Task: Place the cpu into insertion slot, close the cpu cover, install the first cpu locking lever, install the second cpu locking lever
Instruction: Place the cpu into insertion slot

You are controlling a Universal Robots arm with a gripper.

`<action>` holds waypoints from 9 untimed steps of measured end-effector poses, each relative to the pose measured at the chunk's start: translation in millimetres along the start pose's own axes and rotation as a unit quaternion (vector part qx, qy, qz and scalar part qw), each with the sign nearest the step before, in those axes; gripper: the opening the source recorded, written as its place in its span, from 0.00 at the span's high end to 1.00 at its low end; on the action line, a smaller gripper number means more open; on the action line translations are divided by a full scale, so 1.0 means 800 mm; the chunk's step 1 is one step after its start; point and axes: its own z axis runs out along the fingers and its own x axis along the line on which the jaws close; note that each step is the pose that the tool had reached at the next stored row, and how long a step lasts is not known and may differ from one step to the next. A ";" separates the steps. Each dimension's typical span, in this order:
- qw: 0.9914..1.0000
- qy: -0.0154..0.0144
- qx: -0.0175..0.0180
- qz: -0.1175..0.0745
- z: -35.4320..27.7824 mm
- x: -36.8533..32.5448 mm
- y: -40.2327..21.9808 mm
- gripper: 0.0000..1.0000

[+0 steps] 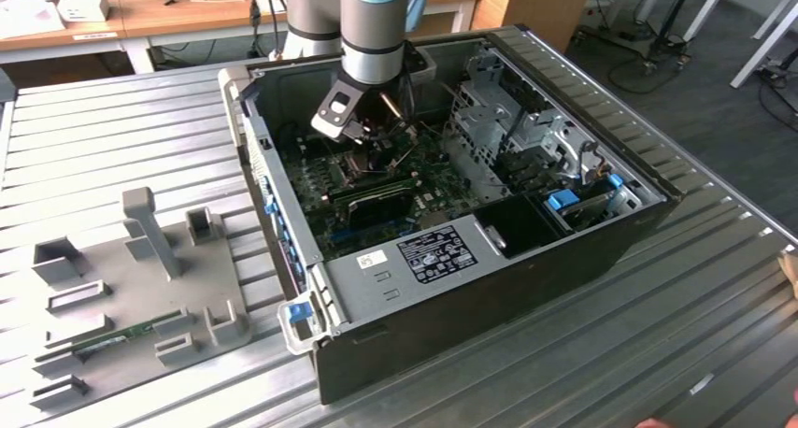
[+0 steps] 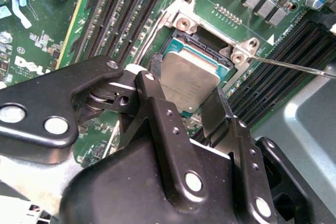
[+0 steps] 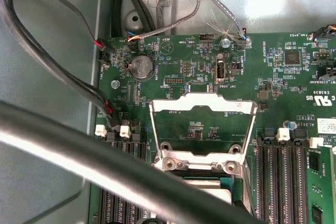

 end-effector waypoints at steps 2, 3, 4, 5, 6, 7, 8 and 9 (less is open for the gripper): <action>1.000 0.000 0.000 0.000 0.0000 0.0000 0.0000 0.46; 1.000 0.000 -0.001 0.000 0.0000 0.0000 -0.0002 0.46; 1.000 0.000 -0.003 0.000 0.0000 0.0000 -0.0003 0.46; 1.000 0.000 -0.003 0.000 0.0001 0.0000 -0.0004 0.46; 1.000 0.000 -0.004 0.000 0.0000 0.0000 -0.0006 0.46; 1.000 0.000 -0.005 0.000 0.0000 0.0000 -0.0008 0.46; 1.000 0.000 -0.007 0.000 0.0000 0.0000 -0.0011 0.46; 1.000 0.000 -0.008 0.000 0.0000 0.0000 -0.0014 0.46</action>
